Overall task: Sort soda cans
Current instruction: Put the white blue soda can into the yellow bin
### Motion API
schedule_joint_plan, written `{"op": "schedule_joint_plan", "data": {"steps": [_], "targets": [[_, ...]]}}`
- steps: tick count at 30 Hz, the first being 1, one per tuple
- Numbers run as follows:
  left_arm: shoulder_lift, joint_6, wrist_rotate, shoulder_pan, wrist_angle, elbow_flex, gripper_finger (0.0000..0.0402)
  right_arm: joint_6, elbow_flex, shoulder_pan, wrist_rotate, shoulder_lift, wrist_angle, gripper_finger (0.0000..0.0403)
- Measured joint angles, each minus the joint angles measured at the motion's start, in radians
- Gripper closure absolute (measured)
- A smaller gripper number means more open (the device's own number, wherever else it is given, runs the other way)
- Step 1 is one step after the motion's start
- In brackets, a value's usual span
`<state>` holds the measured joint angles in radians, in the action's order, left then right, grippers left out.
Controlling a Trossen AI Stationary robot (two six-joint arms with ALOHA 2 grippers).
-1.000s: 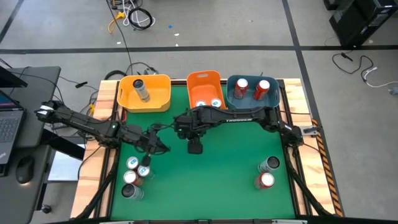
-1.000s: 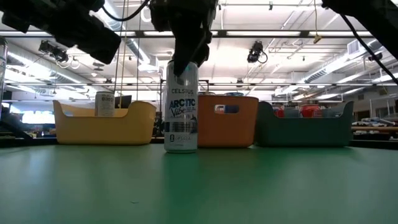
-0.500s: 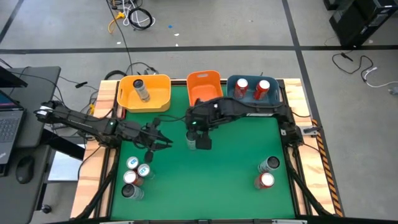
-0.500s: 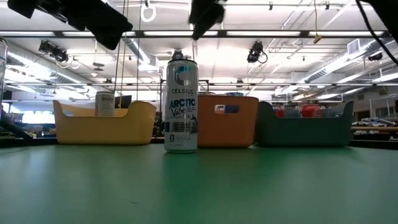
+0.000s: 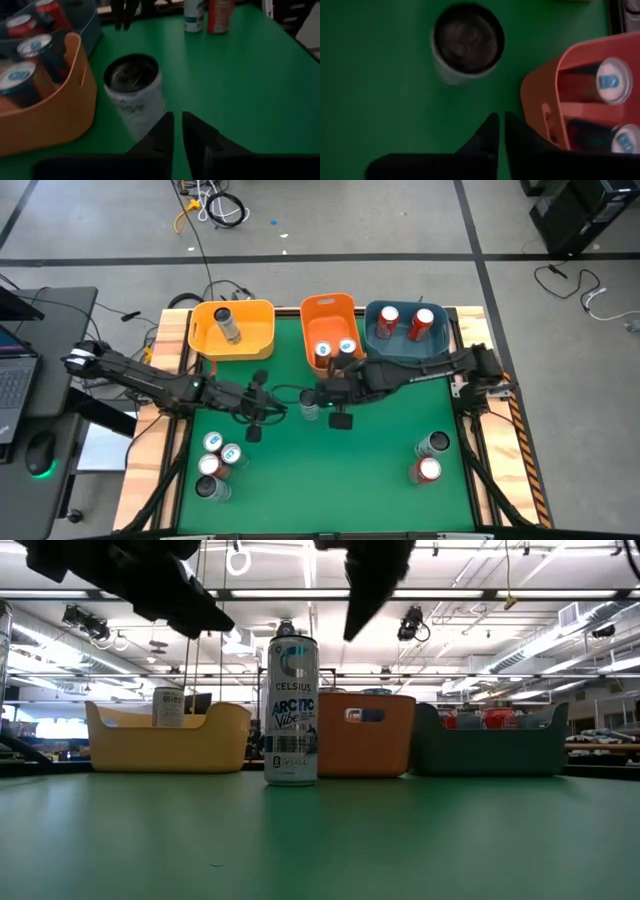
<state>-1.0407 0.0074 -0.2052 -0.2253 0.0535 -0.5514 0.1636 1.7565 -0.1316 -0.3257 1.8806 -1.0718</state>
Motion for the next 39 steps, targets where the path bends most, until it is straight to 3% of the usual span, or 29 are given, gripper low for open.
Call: {"op": "schedule_joint_plan", "data": {"steps": [3,10,15,19,23,29,33,39], "targets": [[-0.013,0.019,0.076,0.029,0.042,0.000,0.0394,0.063,-0.190,-0.019,-0.025,-0.091,0.190,0.0386],[-0.013,-0.011,0.274,0.133,0.306,0.121,0.0398,0.096,-0.573,-0.070,-0.053,-0.221,0.768,0.0399],[-0.012,-0.072,0.355,0.192,0.502,0.241,0.0399,0.107,-0.722,-0.108,-0.173,-0.238,1.025,0.0401],[-0.013,-0.090,0.328,0.212,0.597,0.311,0.0395,0.108,-0.791,-0.125,-0.213,-0.232,1.164,0.0402],[-0.013,-0.111,0.275,0.227,0.631,0.347,0.0364,0.130,-0.848,-0.119,-0.233,-0.231,1.254,0.0402],[-0.013,-0.169,0.260,0.232,0.641,0.346,0.0265,0.129,-0.889,-0.106,-0.240,-0.230,1.320,0.0402],[-0.011,-0.230,0.276,0.243,0.561,0.251,0.0196,0.124,-0.890,-0.104,-0.234,-0.229,1.326,0.0402],[-0.053,-0.120,0.264,0.245,-0.023,-0.081,0.0128,0.122,-0.889,-0.109,-0.225,-0.229,1.323,0.0402]]}}
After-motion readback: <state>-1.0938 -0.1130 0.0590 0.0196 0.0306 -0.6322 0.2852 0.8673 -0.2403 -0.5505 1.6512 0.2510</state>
